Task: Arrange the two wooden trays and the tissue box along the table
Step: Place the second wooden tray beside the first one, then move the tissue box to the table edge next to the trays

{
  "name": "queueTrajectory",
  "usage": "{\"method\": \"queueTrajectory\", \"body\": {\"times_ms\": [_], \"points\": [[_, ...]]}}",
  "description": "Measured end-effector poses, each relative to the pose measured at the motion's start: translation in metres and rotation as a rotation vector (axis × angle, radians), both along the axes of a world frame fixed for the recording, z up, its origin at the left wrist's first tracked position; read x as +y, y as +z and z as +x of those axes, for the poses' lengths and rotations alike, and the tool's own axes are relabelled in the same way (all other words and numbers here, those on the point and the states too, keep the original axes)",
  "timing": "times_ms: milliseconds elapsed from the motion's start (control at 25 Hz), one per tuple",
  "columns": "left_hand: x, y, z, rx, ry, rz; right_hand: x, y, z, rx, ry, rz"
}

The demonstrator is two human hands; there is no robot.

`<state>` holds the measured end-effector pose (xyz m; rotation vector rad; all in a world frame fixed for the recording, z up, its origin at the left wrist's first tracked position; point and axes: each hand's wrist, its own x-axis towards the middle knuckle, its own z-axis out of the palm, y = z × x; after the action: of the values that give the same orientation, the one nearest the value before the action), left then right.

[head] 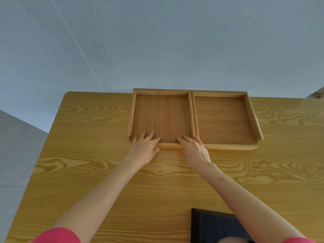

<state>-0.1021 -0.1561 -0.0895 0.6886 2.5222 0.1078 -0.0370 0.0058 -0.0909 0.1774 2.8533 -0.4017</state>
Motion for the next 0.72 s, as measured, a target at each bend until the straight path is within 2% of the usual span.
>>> {"method": "queueTrajectory", "body": {"times_ms": [280,480,720], "points": [[0.013,0.038,0.031,0.027,-0.03,0.033,0.002,0.029,0.029,-0.008,-0.011,-0.105],[0.02,0.066,0.074,0.026,-0.031,0.125,0.013,0.057,0.073,0.032,-0.049,-0.131],[0.033,0.072,0.139,-0.099,-0.002,0.268,0.033,0.067,0.14,-0.043,-0.103,-0.201]]}}
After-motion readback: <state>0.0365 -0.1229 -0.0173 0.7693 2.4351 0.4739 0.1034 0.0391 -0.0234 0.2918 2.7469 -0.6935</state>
